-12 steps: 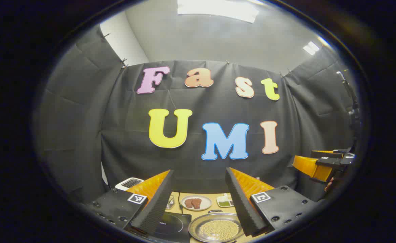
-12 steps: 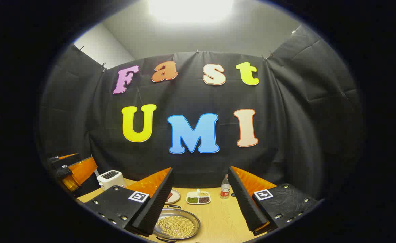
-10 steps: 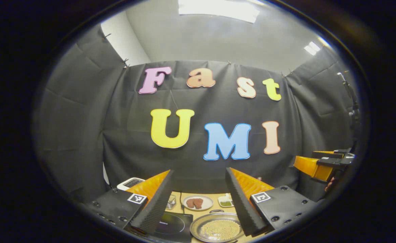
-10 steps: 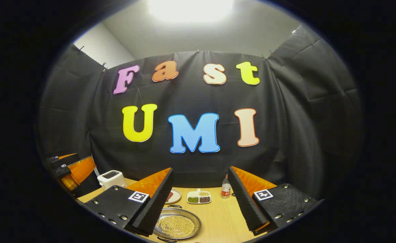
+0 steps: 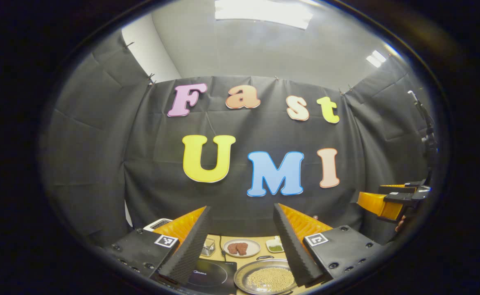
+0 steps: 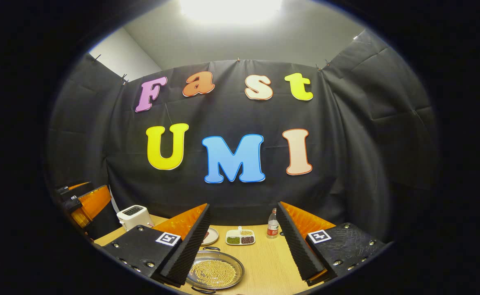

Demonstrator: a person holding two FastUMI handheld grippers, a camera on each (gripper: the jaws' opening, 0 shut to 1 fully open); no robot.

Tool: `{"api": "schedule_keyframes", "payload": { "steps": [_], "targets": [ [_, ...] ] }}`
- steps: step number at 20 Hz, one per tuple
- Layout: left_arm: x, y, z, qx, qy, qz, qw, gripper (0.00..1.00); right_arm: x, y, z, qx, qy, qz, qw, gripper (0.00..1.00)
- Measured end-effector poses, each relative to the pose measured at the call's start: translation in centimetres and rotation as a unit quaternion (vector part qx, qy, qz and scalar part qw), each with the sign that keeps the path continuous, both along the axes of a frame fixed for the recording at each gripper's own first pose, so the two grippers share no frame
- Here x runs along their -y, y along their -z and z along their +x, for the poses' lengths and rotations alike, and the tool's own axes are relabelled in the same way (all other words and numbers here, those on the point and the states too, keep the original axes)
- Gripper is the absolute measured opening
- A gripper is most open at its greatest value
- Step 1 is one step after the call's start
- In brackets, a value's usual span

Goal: First push the handle of the pot to place it horizontally, then grasp the pot with both hands and set it on the induction cooktop.

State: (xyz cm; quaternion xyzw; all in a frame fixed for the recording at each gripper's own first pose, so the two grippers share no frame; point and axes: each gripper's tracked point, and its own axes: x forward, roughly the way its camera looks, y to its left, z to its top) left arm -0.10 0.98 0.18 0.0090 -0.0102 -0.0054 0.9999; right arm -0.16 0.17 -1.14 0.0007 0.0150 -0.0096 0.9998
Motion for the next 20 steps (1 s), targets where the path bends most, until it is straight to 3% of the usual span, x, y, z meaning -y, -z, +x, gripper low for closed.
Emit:
{"api": "schedule_keyframes", "payload": {
  "steps": [10,11,12,14,16,18,19,20],
  "targets": [
    [-0.1,1.8,0.0,-0.02,0.003,0.014,1.0,0.97,-0.5,4.8,0.8,-0.075,-0.009,0.002,0.997,0.98],
    [-0.1,2.0,0.0,-0.02,0.003,0.012,1.0,0.96,-0.6,5.6,0.8,-0.089,-0.011,0.001,0.996,0.92],
    [-0.1,2.0,-0.1,-0.019,0.004,0.011,1.0,0.96,-0.8,6.5,0.7,-0.101,-0.015,-0.001,0.995,0.98],
    [-0.2,2.3,0.1,-0.021,0.004,0.013,1.0,0.96,-1.2,8.5,0.7,-0.135,-0.019,-0.004,0.991,0.87],
    [-0.7,2.8,0.2,-0.027,0.0,0.018,0.999,0.99,-2.1,10.9,0.6,-0.179,-0.033,0.003,0.983,0.67],
    [-1.0,3.4,0.3,-0.035,-0.003,0.018,0.999,0.98,-2.9,13.3,0.3,-0.225,-0.047,0.007,0.973,0.54],
    [-1.2,3.7,0.3,-0.039,-0.006,0.018,0.999,0.96,-3.5,14.5,0.1,-0.247,-0.059,0.01,0.967,0.42],
    [-1.6,3.9,0.3,-0.042,-0.009,0.017,0.999,0.99,-3.7,16.0,0.0,-0.27,-0.063,0.011,0.961,0.39]
  ]
}}
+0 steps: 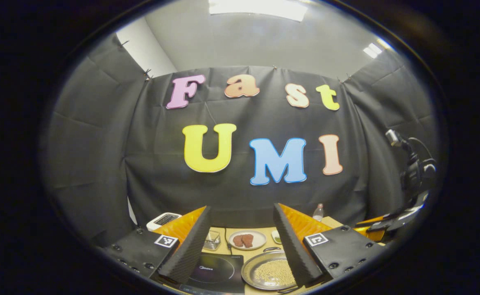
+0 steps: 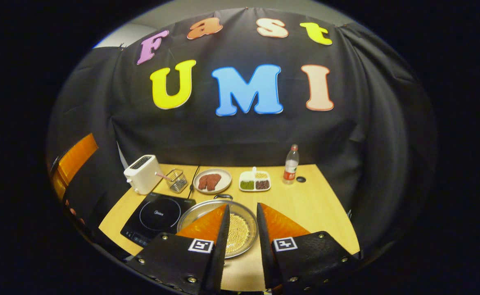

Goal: First push the handle of the pot to place it horizontally, then grasp the pot with both hands and set it on the induction cooktop.

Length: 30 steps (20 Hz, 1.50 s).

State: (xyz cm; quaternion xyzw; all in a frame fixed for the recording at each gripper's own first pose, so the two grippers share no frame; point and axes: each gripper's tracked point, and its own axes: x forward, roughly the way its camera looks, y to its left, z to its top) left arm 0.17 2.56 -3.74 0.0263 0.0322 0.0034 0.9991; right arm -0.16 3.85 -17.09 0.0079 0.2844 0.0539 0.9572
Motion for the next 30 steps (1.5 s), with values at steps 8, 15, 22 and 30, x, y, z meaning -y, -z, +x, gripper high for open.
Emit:
{"api": "schedule_keyframes", "payload": {
  "steps": [8,15,22,30],
  "targets": [
    [-3.0,1.3,-0.5,-0.02,-0.028,0.005,0.999,0.95,-5.2,9.2,-3.2,-0.176,-0.088,0.031,0.98,0.06],
    [-5.6,1.8,-1.4,-0.027,-0.052,0.01,0.998,0.95,-8.4,15.6,-5.6,-0.269,-0.12,0.039,0.955,0.0],
    [-7.3,2.3,-2.5,-0.039,-0.067,0.014,0.997,0.97,-11.2,20.6,-6.5,-0.338,-0.121,0.076,0.93,0.0],
    [-9.2,2.4,-2.6,-0.045,-0.072,0.015,0.996,0.97,-13.8,23.6,-5.3,-0.355,-0.085,0.123,0.923,0.0]
  ]
}}
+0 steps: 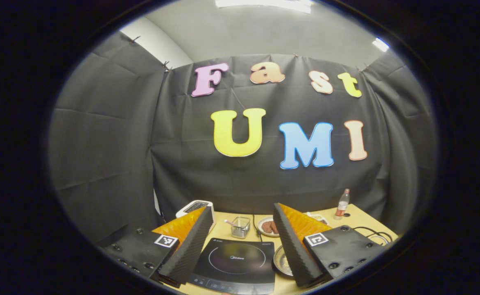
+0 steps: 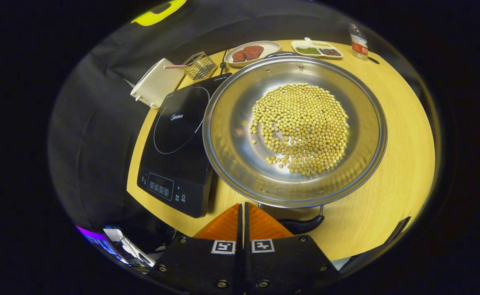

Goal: First push the handle of the pot to place it horizontally, then grasp the pot with both hands and set it on the induction cooktop.

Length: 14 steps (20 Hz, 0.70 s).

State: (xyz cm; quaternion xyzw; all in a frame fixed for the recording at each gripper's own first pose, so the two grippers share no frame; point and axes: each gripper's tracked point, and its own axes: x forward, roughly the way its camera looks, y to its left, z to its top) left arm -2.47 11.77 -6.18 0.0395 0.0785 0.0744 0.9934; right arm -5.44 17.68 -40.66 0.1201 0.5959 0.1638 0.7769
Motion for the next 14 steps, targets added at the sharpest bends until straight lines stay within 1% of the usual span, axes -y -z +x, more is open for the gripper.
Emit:
{"api": "schedule_keyframes", "payload": {
  "steps": [2,4,5,6,7,10,12,13,14],
  "targets": [
    [-0.6,0.0,0.0,-0.001,0.0,0.001,1.0,0.96,-0.4,0.4,0.3,-0.004,0.022,0.01,1.0,0.0],
    [-1.0,0.0,0.0,-0.002,0.002,-0.002,1.0,0.95,-0.5,0.5,0.5,-0.009,0.053,0.022,0.998,0.0],
    [-1.2,-0.1,0.0,-0.002,0.003,-0.003,1.0,0.99,-0.4,0.5,0.6,-0.011,0.071,0.03,0.997,0.0],
    [-1.3,-0.1,0.0,-0.001,0.005,-0.004,1.0,0.95,-0.3,0.5,0.6,-0.014,0.086,0.037,0.995,0.0],
    [-1.5,-0.1,-0.1,-0.001,0.009,-0.005,1.0,0.95,0.1,0.4,0.6,-0.016,0.099,0.041,0.994,0.0],
    [-1.4,0.6,0.4,-0.006,0.022,-0.01,1.0,0.95,1.4,0.7,0.3,-0.011,0.121,0.03,0.992,0.0],
    [-1.3,0.7,0.6,-0.008,0.033,-0.013,0.999,0.99,2.3,0.8,0.2,-0.01,0.135,0.022,0.991,0.0],
    [-1.1,0.7,0.5,-0.007,0.039,-0.015,0.999,0.97,2.7,0.9,0.1,-0.01,0.144,0.017,0.989,0.0],
    [-0.9,0.7,0.6,-0.008,0.046,-0.015,0.999,0.99,3.3,1.0,0.0,-0.008,0.149,0.01,0.989,0.0]
  ]
}}
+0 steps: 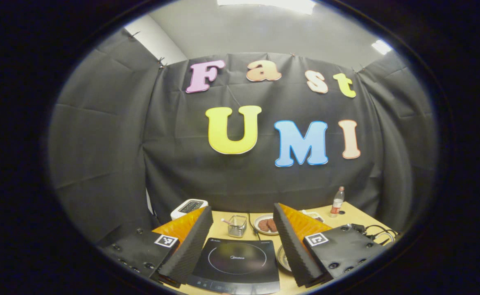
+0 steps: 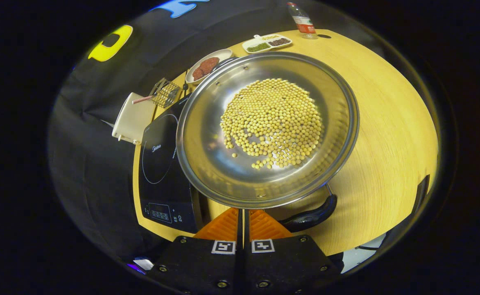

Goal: First push the handle of the pot to place it horizontally, then grasp the pot with both hands and set it on the induction cooktop.

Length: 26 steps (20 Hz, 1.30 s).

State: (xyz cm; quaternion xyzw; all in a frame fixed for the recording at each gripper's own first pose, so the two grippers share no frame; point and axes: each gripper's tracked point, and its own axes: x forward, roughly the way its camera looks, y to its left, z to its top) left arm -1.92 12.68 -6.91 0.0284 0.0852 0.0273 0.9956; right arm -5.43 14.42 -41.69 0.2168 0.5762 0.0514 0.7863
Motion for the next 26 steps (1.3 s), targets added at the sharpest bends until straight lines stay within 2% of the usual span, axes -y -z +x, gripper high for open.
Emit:
{"api": "schedule_keyframes", "payload": {
  "steps": [4,8,9,12,16,26],
  "targets": [
    [0.7,0.5,0.3,-0.002,0.022,-0.005,1.0,0.97,2.9,0.2,-0.3,0.01,0.003,-0.052,0.999,0.0],
    [2.1,1.0,0.7,-0.009,0.039,-0.008,0.999,0.95,5.1,0.2,-0.5,0.009,0.023,-0.066,0.998,0.0],
    [2.6,0.9,0.6,-0.009,0.043,-0.007,0.999,0.99,5.8,0.2,-0.5,0.011,0.025,-0.071,0.997,0.0],
    [3.9,1.1,0.7,-0.011,0.051,-0.002,0.999,0.99,8.0,0.3,-0.5,0.014,0.027,-0.09,0.995,0.0],
    [6.3,1.0,1.1,-0.009,0.05,0.001,0.999,0.97,11.0,0.1,0.0,0.019,0.024,-0.111,0.993,0.0],
    [12.7,0.6,2.8,-0.007,0.062,0.009,0.998,0.95,16.4,-0.1,1.9,0.029,-0.019,-0.151,0.988,0.0]
  ]
}}
